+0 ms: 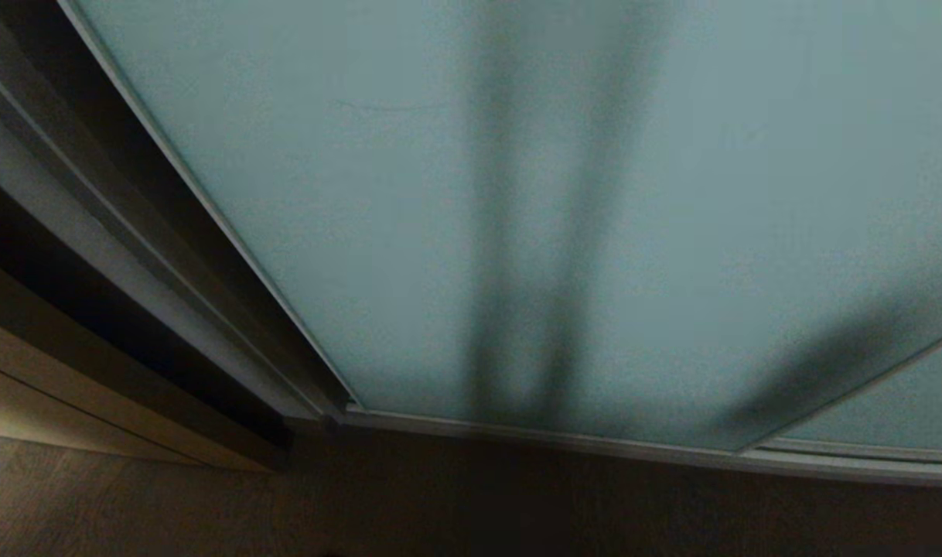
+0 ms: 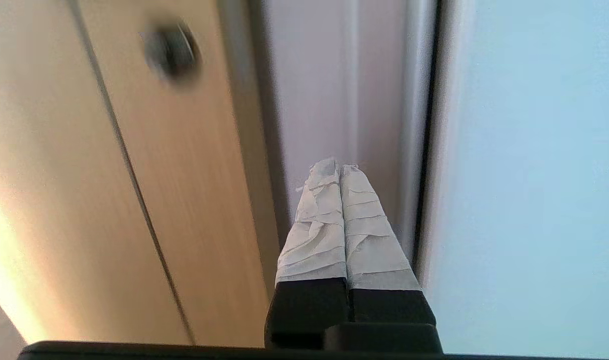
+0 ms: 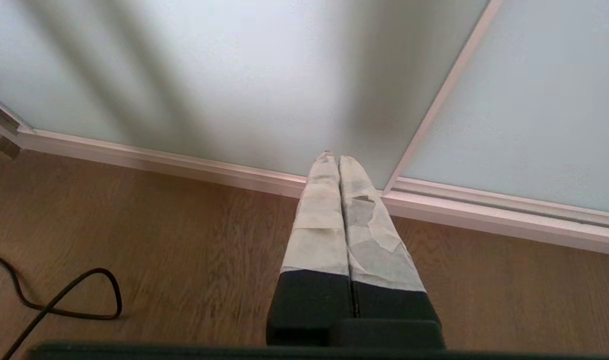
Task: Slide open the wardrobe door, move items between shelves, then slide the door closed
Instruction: Open the door
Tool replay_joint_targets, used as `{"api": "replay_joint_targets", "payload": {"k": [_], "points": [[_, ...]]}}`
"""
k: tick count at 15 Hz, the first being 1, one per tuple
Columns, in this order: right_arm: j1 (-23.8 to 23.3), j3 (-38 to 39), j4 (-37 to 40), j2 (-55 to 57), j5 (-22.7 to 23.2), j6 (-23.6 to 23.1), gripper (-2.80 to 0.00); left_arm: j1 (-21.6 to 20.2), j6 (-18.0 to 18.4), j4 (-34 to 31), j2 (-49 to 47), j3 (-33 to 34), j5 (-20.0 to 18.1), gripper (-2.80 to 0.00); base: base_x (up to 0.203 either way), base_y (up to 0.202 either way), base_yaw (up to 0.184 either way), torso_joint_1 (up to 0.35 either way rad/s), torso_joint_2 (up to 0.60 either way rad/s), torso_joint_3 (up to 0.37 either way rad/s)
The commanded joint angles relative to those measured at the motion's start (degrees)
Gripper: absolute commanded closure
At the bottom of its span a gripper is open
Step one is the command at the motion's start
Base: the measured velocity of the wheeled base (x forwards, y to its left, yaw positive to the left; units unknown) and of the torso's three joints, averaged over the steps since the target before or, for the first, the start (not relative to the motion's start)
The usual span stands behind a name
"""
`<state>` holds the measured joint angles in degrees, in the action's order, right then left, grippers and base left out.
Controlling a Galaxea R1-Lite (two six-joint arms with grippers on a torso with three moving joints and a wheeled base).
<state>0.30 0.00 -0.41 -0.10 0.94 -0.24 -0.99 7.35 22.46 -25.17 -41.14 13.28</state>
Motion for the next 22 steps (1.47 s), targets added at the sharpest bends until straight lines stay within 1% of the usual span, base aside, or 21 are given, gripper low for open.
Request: {"api": "replay_joint_targets", "payload": {"k": [1, 4, 6, 9, 11, 15, 16, 18, 22], "points": [[0.05, 0.00, -0.02, -0.08, 0.03, -0.03, 0.00, -0.06, 0.03, 7.00, -10.77, -3.29, 2.20, 0.00, 0.000, 0.000, 0.000, 0.000, 0.00, 0.000], [0.05, 0.00, -0.02, -0.08, 0.03, -0.03, 0.00, -0.07, -0.74, 11.64, -19.05, -8.13, 3.67, 0.00, 0.000, 0.000, 0.000, 0.000, 0.00, 0.000], [0.05, 0.00, -0.02, -0.14, 0.03, -0.03, 0.00, 0.16, -1.65, 14.88, -22.48, -11.15, 3.10, 0.00, 0.000, 0.000, 0.000, 0.000, 0.00, 0.000], [0.05, 0.00, -0.02, -0.16, 0.03, -0.03, 0.00, 0.86, -3.10, 14.90, -26.68, -16.25, -0.99, 0.00, 0.000, 0.000, 0.000, 0.000, 0.00, 0.000], [0.05, 0.00, -0.02, -0.17, 0.03, -0.03, 0.00, 0.90, -3.28, 14.91, -29.77, -19.54, -1.45, 0.00, 0.000, 0.000, 0.000, 0.000, 0.00, 0.000], [0.05, 0.00, -0.02, -0.17, 0.03, -0.03, 0.00, 0.89, -3.42, 15.42, -35.19, -22.49, -1.62, 0.00, 0.000, 0.000, 0.000, 0.000, 0.00, 0.000], [0.05, 0.00, -0.02, -0.08, 0.03, -0.03, 0.00, 0.93, -3.93, 15.37, -36.55, -23.31, -1.76, 0.00, 0.000, 0.000, 0.000, 0.000, 0.00, 0.000], [0.05, 0.00, -0.02, -0.16, 0.03, -0.03, 0.00, 1.03, -5.22, 14.79, -38.90, -25.12, -3.61, 0.00, 0.000, 0.000, 0.000, 0.000, 0.00, 0.000], [0.05, 0.00, -0.02, -0.13, 0.03, -0.03, 0.00, 1.08, -5.36, 14.75, -42.76, -29.07, -4.61, 0.00, 0.000, 0.000, 0.000, 0.000, 0.00, 0.000]]}}
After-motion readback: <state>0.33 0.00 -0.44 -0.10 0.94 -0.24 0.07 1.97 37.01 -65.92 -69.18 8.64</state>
